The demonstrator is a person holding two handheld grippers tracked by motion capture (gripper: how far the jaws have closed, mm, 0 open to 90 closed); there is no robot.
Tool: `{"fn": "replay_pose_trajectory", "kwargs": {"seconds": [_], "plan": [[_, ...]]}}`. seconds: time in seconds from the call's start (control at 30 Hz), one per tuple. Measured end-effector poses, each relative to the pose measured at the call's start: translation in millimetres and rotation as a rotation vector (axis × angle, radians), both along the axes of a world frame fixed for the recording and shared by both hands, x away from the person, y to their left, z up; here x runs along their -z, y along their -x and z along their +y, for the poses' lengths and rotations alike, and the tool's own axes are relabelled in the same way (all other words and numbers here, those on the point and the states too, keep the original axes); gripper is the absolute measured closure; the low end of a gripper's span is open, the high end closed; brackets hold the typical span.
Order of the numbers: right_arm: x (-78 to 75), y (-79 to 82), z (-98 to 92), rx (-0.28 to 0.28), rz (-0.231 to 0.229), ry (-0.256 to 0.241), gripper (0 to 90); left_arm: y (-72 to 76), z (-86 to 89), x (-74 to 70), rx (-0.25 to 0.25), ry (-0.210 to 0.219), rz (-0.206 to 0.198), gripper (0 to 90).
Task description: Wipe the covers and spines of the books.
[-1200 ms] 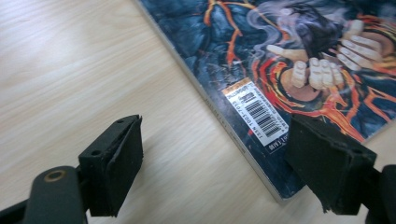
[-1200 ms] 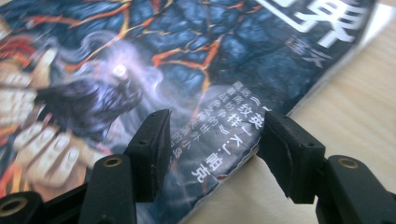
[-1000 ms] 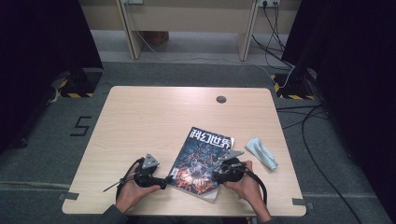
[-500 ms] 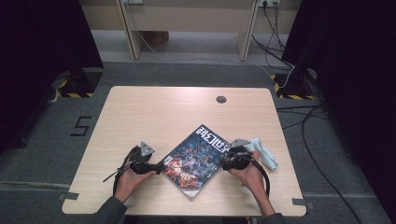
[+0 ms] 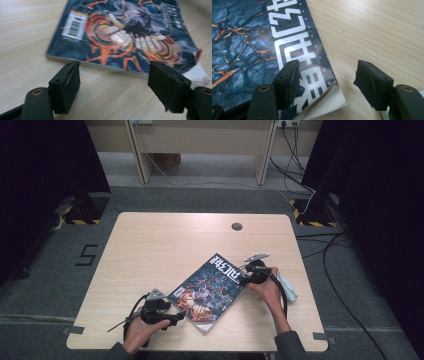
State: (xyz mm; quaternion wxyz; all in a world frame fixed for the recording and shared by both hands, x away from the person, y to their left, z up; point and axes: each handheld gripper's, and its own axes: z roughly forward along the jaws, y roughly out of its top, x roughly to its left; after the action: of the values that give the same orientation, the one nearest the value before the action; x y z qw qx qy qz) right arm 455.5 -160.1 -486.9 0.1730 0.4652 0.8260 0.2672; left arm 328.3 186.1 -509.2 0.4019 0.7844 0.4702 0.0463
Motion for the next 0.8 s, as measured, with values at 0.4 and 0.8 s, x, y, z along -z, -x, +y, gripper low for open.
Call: {"fn": "replay_pose_trajectory", "kwargs": {"seconds": [0.4, 0.8], "plan": [[3.2, 20.2, 0.8, -0.022, 0.085, -0.077, 36.3, -33.9, 3.6, 2.3, -0.073, 0.059, 0.005, 21.4], [-1.4, 81.6, 4.0, -0.089, 0.126, -0.021, 33.3, -74.7, -16.9, 4.6, -0.103, -0.118, -0.112, 21.6]]}}
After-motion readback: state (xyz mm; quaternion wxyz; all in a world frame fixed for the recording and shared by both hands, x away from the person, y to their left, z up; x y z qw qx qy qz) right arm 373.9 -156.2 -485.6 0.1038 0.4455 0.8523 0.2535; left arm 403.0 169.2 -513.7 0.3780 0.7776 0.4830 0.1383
